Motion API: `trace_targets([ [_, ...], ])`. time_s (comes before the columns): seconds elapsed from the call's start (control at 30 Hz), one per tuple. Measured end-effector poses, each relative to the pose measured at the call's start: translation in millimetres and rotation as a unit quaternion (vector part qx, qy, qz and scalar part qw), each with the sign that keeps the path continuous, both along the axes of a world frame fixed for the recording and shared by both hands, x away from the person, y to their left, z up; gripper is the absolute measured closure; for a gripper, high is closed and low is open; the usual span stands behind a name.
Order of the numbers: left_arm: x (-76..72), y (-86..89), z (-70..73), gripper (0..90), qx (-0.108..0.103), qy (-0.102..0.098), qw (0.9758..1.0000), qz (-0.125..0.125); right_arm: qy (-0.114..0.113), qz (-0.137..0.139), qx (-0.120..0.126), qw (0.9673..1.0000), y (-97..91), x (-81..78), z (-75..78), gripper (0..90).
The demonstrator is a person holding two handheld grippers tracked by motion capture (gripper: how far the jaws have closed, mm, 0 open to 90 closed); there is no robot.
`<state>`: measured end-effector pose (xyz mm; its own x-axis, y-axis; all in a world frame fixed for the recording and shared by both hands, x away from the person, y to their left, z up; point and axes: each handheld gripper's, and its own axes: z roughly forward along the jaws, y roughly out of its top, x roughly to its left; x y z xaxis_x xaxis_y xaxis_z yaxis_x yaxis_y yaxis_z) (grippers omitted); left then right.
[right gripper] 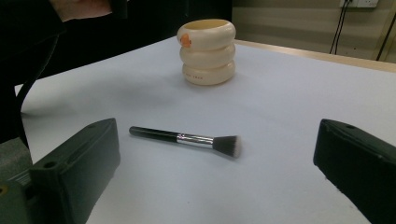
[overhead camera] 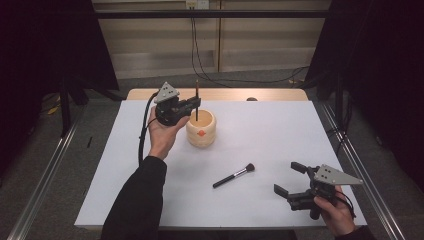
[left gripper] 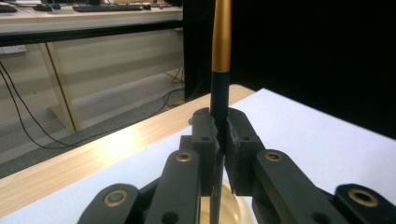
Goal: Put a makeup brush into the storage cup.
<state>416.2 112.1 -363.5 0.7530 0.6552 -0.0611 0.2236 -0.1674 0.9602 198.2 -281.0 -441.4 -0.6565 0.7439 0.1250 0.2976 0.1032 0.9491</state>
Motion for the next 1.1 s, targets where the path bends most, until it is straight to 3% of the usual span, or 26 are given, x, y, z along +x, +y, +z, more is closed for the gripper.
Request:
trace_targets([
  [0.13, 2.5, -2.0, -5.7, 83.6, 0.009, 0.006, 0.9999, 0.003, 0.000, 0.001, 0.000, 1.0000, 0.2, -0.1, 0.0, 0.0],
  [0.3, 4.6, -2.5, -11.5, 83.7, 0.001, 0.010, 0.9999, 0.000, -0.001, 0.002, 0.004, 1.0000, -0.8, -0.1, 0.6, 0.0],
  [0.37, 5.5, -1.5, -15.2, 83.6, 0.009, 0.013, 0.9999, 0.004, -0.003, 0.001, 0.004, 1.0000, -0.6, -0.1, 0.5, 0.0],
  [0.47, 4.9, -1.8, -20.4, 83.7, 0.002, 0.017, 0.9998, 0.003, -0.003, 0.000, 0.003, 1.0000, -1.3, -0.5, 0.9, 0.0],
  [0.5, 4.6, -1.1, -21.6, 83.6, 0.012, 0.017, 0.9997, 0.007, -0.002, -0.002, 0.004, 1.0000, -1.2, -0.5, 0.9, 0.0],
  [0.57, 4.3, -1.7, -26.1, 83.6, 0.005, 0.022, 0.9997, 0.004, -0.002, -0.001, 0.005, 1.0000, -1.0, -0.2, 0.7, 0.0],
  [0.63, 3.7, -1.2, -28.7, 83.7, 0.014, 0.023, 0.9996, 0.002, -0.002, -0.001, 0.004, 1.0000, -1.1, -0.3, 0.9, 0.0],
  [0.97, 3.1, 2.7, -44.3, 83.5, 0.007, 0.041, 0.9991, -0.002, -0.001, 0.000, 0.005, 1.0000, -0.7, -1.1, 0.9, 0.0],
  [1.03, 2.1, 1.9, -44.7, 83.5, 0.014, 0.044, 0.9989, 0.004, -0.002, 0.002, 0.002, 1.0000, -1.0, -0.8, 0.7, 0.0],
  [1.1, 2.7, 0.9, -44.6, 83.5, 0.017, 0.039, 0.9991, -0.002, -0.001, 0.004, 0.004, 1.0000, -0.6, -0.8, 0.8, 0.0],
])
